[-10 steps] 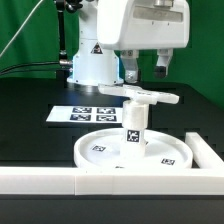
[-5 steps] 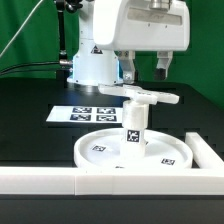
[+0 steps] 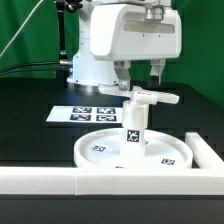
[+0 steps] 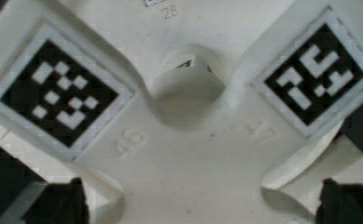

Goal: Assemble round table

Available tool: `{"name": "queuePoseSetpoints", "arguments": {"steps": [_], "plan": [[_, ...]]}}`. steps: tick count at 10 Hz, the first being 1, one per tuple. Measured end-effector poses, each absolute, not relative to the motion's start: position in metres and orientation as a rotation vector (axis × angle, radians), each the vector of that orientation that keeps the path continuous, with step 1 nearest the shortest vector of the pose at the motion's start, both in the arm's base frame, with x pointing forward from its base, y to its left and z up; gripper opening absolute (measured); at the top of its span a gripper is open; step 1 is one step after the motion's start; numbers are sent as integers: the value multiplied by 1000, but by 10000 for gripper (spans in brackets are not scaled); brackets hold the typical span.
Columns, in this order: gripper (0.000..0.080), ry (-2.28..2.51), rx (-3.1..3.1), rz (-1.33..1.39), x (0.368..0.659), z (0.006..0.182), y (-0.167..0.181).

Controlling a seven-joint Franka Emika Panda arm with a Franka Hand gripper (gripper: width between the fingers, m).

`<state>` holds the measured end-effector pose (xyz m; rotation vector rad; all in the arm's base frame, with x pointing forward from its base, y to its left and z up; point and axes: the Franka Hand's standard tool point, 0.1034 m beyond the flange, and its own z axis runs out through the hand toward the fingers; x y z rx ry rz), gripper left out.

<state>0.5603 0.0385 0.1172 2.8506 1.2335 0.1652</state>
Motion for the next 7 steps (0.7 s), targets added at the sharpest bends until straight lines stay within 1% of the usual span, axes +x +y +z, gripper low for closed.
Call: {"name": "queuePoseSetpoints", "arguments": {"steps": [3, 5, 7], "plan": [[649, 1245, 2847, 160, 563, 113, 36], [649, 1262, 2845, 144, 560, 107, 35], [637, 1270, 2842, 144, 561, 106, 35]]}}
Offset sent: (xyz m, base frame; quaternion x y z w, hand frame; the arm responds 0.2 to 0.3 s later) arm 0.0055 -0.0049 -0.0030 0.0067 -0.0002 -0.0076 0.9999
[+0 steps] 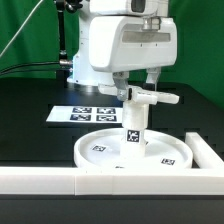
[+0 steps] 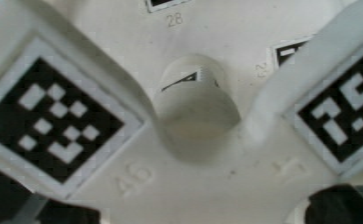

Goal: Assemble round table

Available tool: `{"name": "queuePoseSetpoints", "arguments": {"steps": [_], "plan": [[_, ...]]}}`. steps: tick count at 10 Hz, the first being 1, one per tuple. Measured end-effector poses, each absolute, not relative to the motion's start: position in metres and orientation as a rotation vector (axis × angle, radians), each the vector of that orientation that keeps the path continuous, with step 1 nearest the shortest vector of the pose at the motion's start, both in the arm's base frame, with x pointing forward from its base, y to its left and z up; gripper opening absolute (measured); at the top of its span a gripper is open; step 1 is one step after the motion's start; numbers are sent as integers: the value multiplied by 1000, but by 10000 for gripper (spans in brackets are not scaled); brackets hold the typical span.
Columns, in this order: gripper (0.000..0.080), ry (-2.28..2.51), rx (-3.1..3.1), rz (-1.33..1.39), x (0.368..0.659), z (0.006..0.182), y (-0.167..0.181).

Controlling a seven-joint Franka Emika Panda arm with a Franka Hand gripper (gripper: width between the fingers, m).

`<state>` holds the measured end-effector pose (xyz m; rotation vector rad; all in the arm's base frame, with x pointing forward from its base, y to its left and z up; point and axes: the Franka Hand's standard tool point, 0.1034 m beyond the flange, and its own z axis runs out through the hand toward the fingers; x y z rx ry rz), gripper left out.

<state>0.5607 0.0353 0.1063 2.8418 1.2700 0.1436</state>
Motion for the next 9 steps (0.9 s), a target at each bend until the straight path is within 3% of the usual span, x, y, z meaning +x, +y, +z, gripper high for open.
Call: {"name": "queuePoseSetpoints", "arguments": {"steps": [1, 5, 9], "plan": [[467, 1270, 2842, 143, 561, 106, 35], [446, 1236, 2858, 144, 561, 106, 35], [447, 578, 3161, 164, 558, 105, 30]]}}
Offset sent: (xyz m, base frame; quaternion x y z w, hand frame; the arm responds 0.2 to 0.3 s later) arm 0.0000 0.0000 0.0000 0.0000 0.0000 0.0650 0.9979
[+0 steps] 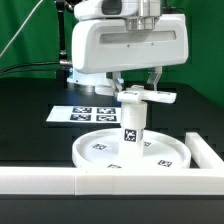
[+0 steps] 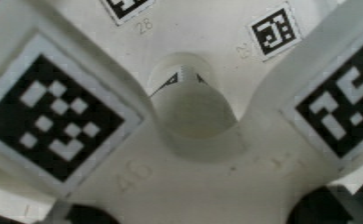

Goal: Assemble round table

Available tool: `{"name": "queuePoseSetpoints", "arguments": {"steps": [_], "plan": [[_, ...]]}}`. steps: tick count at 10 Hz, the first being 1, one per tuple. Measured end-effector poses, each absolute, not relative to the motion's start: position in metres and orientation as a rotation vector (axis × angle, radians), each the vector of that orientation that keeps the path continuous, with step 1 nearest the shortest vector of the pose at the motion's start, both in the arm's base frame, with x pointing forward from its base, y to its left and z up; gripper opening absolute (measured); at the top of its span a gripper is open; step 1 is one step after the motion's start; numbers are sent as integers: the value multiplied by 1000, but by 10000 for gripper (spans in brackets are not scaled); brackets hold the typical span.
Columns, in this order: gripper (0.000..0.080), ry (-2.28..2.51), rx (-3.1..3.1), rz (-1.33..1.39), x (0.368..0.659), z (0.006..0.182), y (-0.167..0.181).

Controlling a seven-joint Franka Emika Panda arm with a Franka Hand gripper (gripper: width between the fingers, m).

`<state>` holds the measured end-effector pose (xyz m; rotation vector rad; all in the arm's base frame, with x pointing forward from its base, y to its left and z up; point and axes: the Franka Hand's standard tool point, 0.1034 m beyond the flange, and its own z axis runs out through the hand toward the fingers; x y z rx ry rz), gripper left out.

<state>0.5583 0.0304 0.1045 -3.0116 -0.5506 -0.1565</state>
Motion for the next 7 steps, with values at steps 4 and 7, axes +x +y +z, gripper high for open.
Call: {"name": "queuePoseSetpoints", "arguments": {"steps": [4, 7], "plan": [[448, -187, -3023, -183, 558, 103, 35], [448, 193, -3005, -160, 556, 102, 41]]}}
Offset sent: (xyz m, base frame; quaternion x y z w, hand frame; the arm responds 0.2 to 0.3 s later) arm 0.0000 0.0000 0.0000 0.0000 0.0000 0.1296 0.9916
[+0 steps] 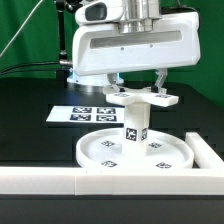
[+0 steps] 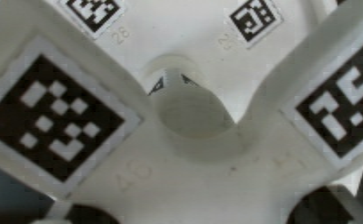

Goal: Assemble round table

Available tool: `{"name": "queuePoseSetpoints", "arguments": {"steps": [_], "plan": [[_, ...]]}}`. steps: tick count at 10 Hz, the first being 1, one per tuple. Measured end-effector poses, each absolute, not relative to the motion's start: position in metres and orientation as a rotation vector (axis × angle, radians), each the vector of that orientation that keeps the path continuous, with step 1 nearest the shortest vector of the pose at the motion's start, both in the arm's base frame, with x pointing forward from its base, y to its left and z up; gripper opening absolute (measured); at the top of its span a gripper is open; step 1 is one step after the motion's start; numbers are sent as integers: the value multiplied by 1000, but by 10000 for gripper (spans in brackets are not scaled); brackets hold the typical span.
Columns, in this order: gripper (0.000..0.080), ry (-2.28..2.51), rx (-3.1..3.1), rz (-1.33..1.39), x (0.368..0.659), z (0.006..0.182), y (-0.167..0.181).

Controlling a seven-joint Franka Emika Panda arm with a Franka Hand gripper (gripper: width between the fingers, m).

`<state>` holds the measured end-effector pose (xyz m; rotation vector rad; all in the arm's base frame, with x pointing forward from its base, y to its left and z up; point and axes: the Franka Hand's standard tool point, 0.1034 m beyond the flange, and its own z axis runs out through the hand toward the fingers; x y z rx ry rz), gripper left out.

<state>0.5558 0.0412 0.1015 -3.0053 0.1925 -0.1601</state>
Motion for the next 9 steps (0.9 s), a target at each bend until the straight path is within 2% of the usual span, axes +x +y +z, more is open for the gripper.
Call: {"name": "queuePoseSetpoints", "arguments": {"steps": [9], "plan": [[448, 1415, -2575, -130, 558, 99, 39]]}}
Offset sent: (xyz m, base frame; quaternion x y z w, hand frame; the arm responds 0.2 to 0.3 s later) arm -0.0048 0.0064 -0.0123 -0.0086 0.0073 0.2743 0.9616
